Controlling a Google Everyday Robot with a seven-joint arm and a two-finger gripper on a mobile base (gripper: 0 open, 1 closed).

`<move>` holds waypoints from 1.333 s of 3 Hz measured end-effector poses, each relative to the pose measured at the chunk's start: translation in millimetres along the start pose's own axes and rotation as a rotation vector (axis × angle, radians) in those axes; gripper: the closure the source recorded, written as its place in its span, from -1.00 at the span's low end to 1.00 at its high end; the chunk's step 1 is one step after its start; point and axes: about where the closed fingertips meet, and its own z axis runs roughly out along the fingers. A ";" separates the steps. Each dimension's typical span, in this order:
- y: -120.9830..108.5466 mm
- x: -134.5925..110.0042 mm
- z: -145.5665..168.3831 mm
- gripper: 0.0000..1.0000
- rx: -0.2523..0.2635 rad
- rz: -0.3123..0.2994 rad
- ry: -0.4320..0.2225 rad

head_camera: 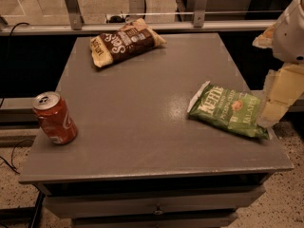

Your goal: Move green jalapeno chip bag near brown chip bag

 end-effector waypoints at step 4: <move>-42.7 39.2 83.5 -1.00 -0.013 0.098 -0.072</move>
Offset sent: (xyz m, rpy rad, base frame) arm 0.0297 -0.0129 -0.0597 0.0601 0.0169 -0.0227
